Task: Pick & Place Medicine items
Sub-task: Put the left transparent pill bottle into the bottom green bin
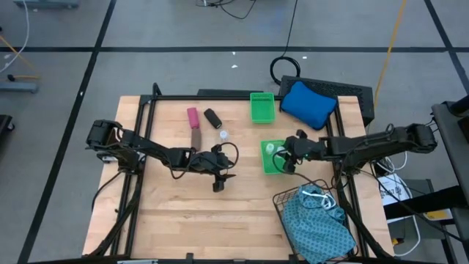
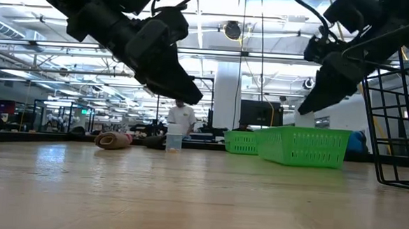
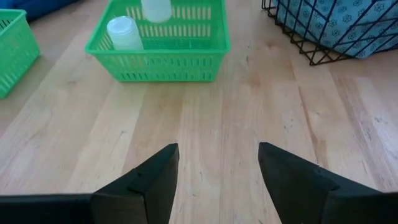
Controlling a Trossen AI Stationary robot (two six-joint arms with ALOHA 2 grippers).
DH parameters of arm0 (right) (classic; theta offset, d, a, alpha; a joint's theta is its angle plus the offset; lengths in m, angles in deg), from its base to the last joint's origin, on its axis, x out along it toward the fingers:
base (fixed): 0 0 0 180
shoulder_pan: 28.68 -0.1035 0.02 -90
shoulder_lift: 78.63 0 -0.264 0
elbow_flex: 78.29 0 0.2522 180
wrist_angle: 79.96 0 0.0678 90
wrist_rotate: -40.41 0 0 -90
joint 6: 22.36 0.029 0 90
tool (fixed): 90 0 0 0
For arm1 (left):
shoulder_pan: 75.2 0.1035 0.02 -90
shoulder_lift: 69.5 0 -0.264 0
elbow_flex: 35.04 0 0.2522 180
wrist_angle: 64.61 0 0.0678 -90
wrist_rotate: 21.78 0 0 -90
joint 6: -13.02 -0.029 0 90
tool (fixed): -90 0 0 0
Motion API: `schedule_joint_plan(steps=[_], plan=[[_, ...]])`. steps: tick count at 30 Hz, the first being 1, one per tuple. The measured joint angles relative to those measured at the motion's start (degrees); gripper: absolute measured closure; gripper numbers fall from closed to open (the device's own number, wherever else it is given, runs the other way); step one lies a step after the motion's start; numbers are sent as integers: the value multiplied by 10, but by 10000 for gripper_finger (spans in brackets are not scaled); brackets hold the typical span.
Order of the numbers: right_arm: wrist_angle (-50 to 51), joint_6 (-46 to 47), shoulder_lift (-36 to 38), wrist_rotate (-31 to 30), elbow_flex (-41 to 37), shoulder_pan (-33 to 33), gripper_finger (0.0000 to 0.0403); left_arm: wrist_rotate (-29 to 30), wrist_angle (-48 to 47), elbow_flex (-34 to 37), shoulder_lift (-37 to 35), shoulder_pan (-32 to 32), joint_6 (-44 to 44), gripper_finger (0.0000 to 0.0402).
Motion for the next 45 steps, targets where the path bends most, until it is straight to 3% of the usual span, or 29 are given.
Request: schedule_joint_plan(steps=[11,16,32,39,45], plan=[[-93,6,-33,-1,-34,9,280,4,10,0,0,0,-4,174],[-135,-12,-51,43,-34,8,280,4,10,0,0,0,-2,174],[-247,-39,-156,60,-34,8,280,5,10,0,0,0,1,174],[-256,-43,-187,60,-34,8,280,5,10,0,0,0,1,174],[-262,-43,-193,60,-33,8,256,5,10,0,0,0,2,174]])
